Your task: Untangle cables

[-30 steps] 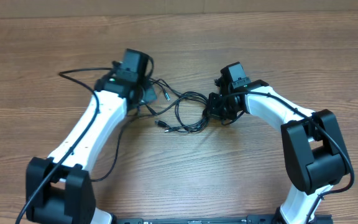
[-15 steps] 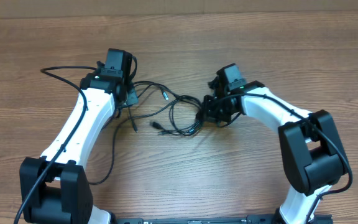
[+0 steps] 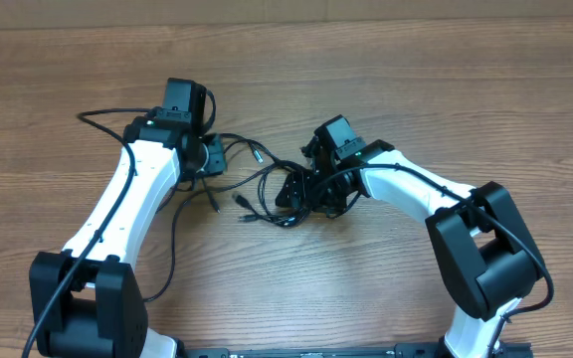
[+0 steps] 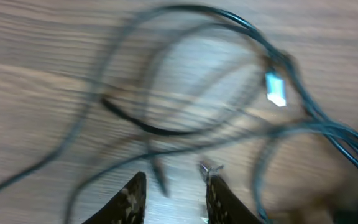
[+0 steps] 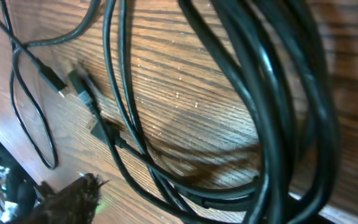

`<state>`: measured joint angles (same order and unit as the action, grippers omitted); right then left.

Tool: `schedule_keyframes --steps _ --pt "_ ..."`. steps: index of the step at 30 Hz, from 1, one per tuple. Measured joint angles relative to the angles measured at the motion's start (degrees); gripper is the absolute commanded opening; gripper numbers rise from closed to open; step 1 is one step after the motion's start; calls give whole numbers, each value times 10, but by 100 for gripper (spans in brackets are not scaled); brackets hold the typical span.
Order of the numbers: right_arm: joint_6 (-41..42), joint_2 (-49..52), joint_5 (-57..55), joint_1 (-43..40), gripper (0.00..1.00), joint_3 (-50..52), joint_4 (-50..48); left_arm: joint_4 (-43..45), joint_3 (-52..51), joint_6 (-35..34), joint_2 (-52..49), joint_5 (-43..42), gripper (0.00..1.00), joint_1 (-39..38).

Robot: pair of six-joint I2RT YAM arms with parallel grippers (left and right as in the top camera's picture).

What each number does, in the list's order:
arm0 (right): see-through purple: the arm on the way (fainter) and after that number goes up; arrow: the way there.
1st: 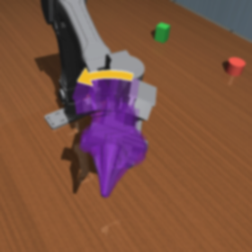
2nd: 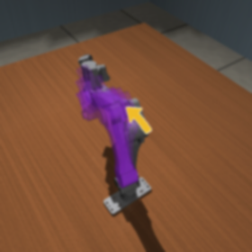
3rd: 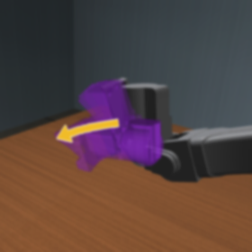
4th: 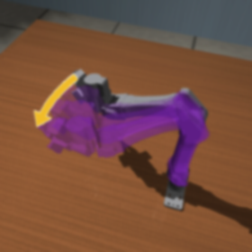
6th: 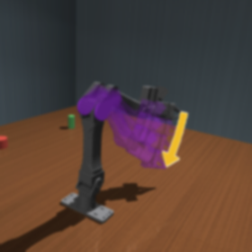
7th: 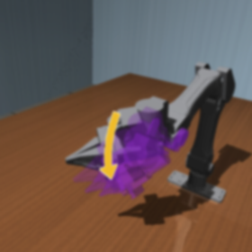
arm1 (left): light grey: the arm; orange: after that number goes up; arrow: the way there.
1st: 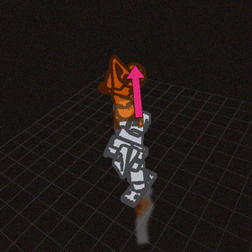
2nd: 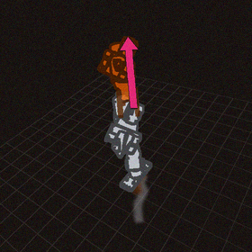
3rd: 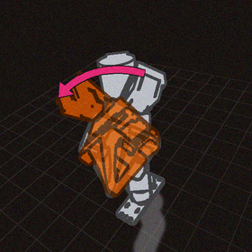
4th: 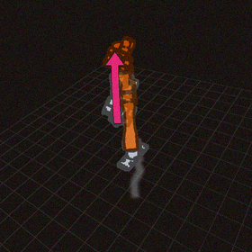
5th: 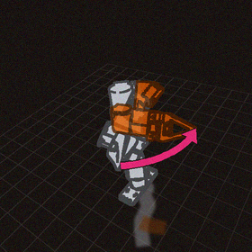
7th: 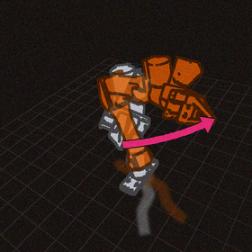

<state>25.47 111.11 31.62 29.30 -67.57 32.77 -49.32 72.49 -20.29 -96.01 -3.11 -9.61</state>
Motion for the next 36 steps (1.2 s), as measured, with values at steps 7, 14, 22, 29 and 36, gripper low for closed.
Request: schedule_keyframes --steps 7,14,22,29,36 --pt "0 0 9 -33 77 0 4 -5 0 80 0 -125 38 -2" --pt "-7 -10 25 -114 82 0 24 3 -14 122 0 -156 38 -32" --pt "-13 -11 -22 -164 89 0 63 50 -26 135 -10 -162 62 -114" --pt "-13 -17 -66 -222 100 0 73 103 -27 99 -49 -139 65 -190" --pt "-15 -22 -83 -247 100 0 89 169 -27 80 -116 -94 59 -245"
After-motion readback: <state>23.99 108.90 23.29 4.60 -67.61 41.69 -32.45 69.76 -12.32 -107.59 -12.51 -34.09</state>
